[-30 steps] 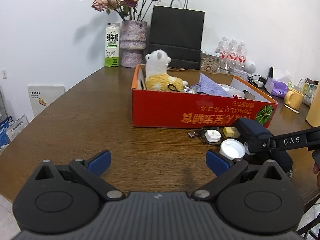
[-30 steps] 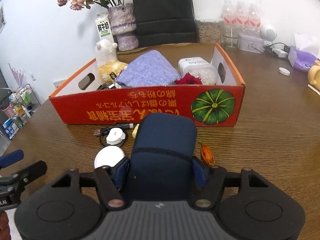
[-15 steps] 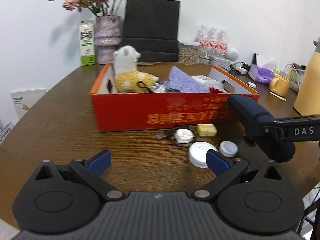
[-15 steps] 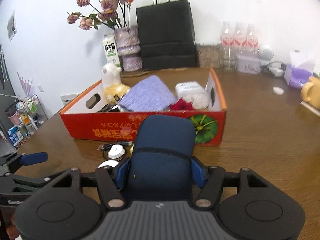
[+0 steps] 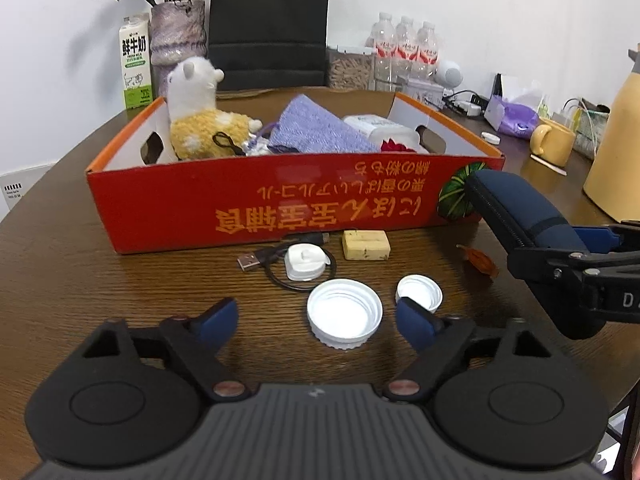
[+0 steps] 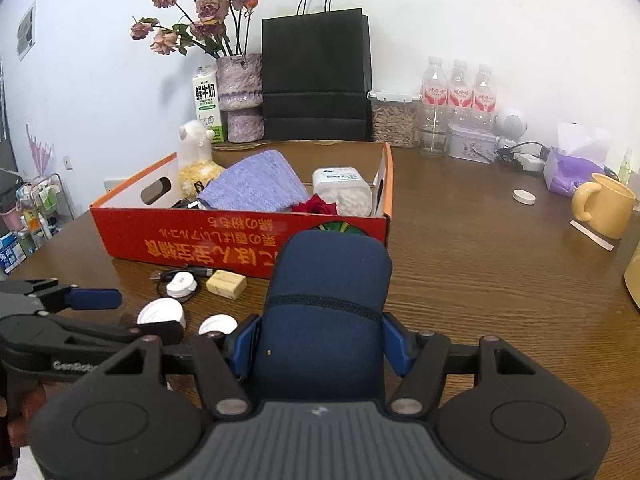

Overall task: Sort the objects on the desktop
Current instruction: 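Grasp a white round lid with left tool while right tool holds the navy case, then carry the white lid and navy case into the box and open both tools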

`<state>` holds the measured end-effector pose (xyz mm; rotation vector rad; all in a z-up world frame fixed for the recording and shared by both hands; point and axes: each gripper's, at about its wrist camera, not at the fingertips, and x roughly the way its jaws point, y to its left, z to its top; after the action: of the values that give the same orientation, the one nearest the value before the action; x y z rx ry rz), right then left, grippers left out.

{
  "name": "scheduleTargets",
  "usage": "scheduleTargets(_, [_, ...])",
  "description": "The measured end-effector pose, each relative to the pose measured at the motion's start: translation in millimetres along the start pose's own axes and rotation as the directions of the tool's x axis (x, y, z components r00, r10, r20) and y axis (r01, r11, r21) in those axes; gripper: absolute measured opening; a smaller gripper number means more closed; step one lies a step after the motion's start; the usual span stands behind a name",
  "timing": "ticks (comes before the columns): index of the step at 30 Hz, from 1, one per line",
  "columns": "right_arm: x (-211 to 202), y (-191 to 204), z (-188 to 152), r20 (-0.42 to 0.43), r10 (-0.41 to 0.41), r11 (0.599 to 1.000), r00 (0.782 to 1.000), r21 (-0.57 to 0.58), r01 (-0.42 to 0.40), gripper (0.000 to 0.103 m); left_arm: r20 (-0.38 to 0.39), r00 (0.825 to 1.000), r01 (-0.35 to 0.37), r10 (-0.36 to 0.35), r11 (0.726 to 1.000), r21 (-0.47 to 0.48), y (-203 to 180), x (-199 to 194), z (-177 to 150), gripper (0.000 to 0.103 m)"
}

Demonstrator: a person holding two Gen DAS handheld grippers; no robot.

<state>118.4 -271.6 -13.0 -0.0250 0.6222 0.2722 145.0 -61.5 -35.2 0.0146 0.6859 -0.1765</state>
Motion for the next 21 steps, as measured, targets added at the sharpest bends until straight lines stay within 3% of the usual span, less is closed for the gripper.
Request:
scheduleTargets(3, [0, -2, -1, 0.004, 0.003, 1.000, 1.000, -0.011, -0.003, 0.062, -0.006, 1.000, 0.001, -0.001, 1.000, 0.001, -2, 3, 0, 0.077])
scheduleTargets(9, [2, 0, -5, 0.009, 0.009, 1.000, 1.000, -0.030, -0.009, 0.062, -0.003, 1.000, -0.010, 0.010, 1.000, 0.016, -6, 3, 2, 0.041])
scheduleTargets(16, [0, 3, -4, 0.026, 0.011, 0.999, 1.000, -0.034, -0.010, 0.062, 0.015, 1.000, 0.000, -0.001, 1.000, 0.021, -3, -4, 2, 0.041])
scheduleTargets(21, [-7, 6, 2, 0.053, 0.013, 0.999, 0.999, -0.046, -0.011, 0.062, 0.068, 0.998, 0.014, -0.015, 1.000, 0.017, 2, -17, 10, 0.041])
